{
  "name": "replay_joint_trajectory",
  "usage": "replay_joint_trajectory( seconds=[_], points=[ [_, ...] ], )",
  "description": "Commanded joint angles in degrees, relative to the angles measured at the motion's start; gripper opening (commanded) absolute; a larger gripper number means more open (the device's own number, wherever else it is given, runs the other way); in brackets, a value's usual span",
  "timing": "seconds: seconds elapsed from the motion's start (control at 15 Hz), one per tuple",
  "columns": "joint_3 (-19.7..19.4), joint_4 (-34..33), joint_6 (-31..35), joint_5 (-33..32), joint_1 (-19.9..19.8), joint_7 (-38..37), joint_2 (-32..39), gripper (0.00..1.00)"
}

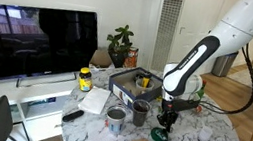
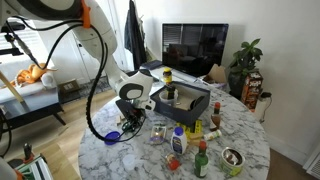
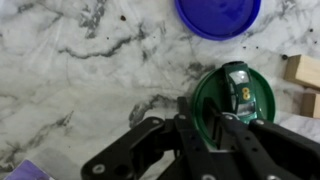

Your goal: Put the green lid on the table then place the black remote control on the green lid, put the green lid on top of the silver cup on the right.

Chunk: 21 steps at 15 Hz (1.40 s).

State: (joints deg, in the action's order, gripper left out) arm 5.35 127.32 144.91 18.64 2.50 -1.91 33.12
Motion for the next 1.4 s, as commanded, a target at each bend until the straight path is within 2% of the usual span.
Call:
replay_joint_trajectory(
  seconds=[0.0, 0.2, 0.33, 0.53, 0.6, 1.33],
  points=[
    [0.9, 0.2, 1.4, -0.6, -0.9, 0.9, 0.9, 0.26],
    [0.9, -0.1, 1.2, -0.8, -0.7, 0.8, 1.2, 0.34],
    [1.0, -0.3, 1.1, -0.8, -0.7, 0.8, 1.5, 0.31],
    [0.9, -0.7, 1.0, -0.9, -0.6, 0.5, 1.8, 0.10],
    [0.9, -0.7, 1.1, -0.9, -0.6, 0.5, 1.9, 0.00],
    [0.2, 1.2, -0.3, -1.7, -0.2, -0.6, -0.9, 0.00]
  ],
)
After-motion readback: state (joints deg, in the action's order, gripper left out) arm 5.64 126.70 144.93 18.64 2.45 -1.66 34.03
